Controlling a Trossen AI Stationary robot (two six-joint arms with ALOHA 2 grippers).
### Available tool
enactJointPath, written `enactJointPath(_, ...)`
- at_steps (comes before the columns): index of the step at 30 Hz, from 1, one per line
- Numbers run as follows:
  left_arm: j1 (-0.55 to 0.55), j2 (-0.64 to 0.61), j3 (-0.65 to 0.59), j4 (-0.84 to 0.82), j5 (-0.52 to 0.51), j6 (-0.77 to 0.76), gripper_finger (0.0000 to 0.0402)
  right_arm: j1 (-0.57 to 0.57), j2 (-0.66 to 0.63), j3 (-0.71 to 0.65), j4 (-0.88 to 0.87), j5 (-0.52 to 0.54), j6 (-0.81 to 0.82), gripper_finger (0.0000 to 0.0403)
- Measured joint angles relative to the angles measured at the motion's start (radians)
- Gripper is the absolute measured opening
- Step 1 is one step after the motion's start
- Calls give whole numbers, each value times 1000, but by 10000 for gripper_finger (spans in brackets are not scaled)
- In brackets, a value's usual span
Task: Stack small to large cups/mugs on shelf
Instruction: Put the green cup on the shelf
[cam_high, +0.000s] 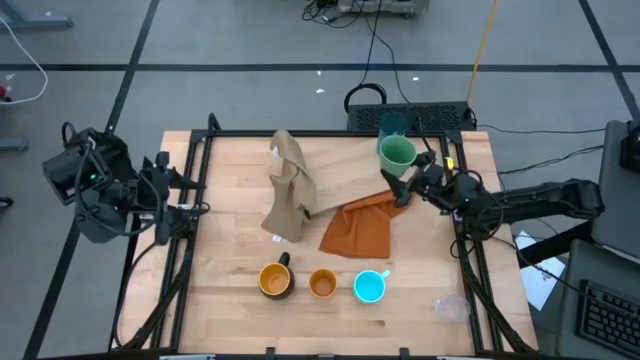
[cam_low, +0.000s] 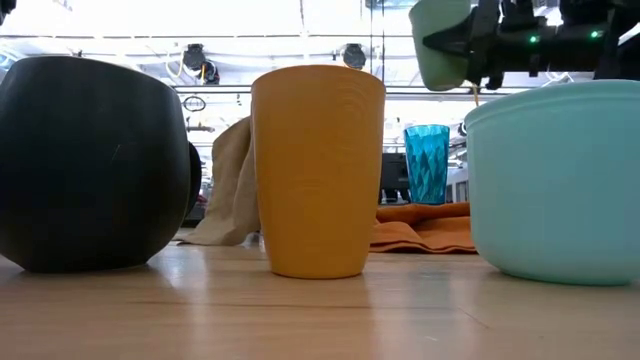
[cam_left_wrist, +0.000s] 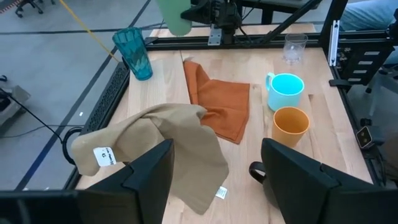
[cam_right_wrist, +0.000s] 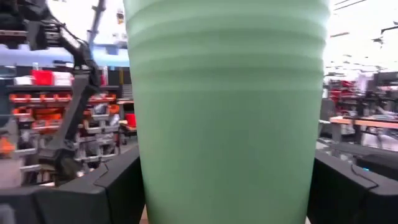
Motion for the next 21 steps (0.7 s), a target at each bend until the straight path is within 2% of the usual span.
enactJointPath(16,0,1,0,1,-6,-8,241,-9,192,76,21,-8,1,317)
enactJointPath(21,0,1,0,1,-6,-17,241,-43,283,77,92,-26,51,317)
